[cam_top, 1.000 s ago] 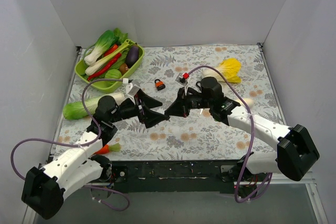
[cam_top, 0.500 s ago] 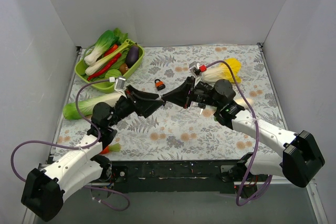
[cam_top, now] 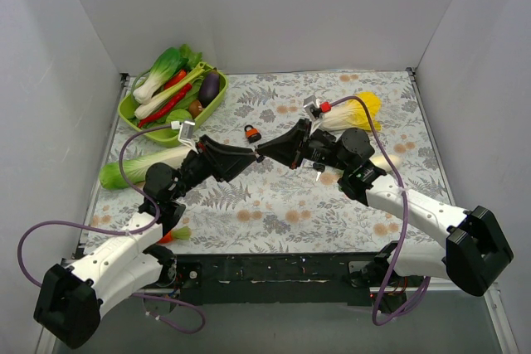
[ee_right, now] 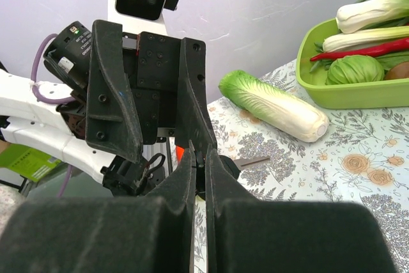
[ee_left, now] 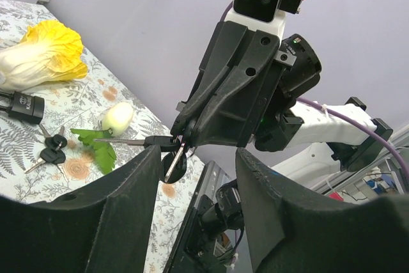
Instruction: Unlock with the key
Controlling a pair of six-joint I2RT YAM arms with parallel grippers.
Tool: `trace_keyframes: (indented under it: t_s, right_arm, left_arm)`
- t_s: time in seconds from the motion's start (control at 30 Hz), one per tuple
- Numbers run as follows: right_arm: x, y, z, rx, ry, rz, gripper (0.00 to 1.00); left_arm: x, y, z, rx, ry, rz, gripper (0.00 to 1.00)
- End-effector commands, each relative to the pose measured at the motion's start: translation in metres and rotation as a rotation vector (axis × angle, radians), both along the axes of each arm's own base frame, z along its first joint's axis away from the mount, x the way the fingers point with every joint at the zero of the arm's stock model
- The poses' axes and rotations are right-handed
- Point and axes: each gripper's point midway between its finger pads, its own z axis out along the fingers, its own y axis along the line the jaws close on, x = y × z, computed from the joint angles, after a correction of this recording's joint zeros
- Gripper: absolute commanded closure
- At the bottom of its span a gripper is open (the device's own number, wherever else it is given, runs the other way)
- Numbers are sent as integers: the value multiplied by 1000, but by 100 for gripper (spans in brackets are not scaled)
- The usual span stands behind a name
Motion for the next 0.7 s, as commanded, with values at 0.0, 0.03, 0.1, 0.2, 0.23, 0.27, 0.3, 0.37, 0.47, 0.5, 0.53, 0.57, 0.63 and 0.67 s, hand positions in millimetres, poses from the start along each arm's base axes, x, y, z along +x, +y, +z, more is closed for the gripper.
trace_keyframes:
  t_s: [0.0,0.03,0.1,0.2,0.23,0.27,0.3,0.37,0.47,0.5,0.53,0.57,0.63,0.67]
  right_arm:
    - [-2,-5,21,67,-51,-24,99]
    - [-3,-5,24,72,-57,-23,99]
    - [-2,-4,21,68,-48,-23,99]
    - [-1,-5,21,71,-44,-28,99]
    - [-1,-4,21,72,-42,-28,99]
    - [-1,-4,21,72,-42,-28,99]
    - [-1,-4,21,72,-39,-22,99]
    - [-1,-3,19,69,-34,-22,99]
    - [-2,-2,17,64,-31,-11,99]
    - [-4,-1,14,58,-30,2,99]
    - [-4,0,12,53,-24,10,99]
    - [-5,0,11,51,-23,17,99]
    - [-10,2,4,34,-17,50,99]
    - [-11,3,2,25,-12,63,99]
  left_arm:
    - [2,0,-5,2,20,6,51]
    - [1,0,-4,0,17,3,52]
    - [0,0,-4,-4,14,-3,61]
    - [1,0,-4,-1,15,0,68]
    - [1,0,-5,0,18,1,69]
    - [1,0,-6,0,19,1,73]
    - [2,1,-5,-2,18,7,74]
    - [2,1,-5,-5,16,11,82]
    - [3,1,-7,-1,17,13,89]
    - [3,1,-8,5,11,15,94]
    - [3,2,-7,6,2,21,96]
    - [3,1,-8,14,1,20,100]
    - [4,2,-9,33,-14,27,100]
    - [3,1,-9,39,-23,23,100]
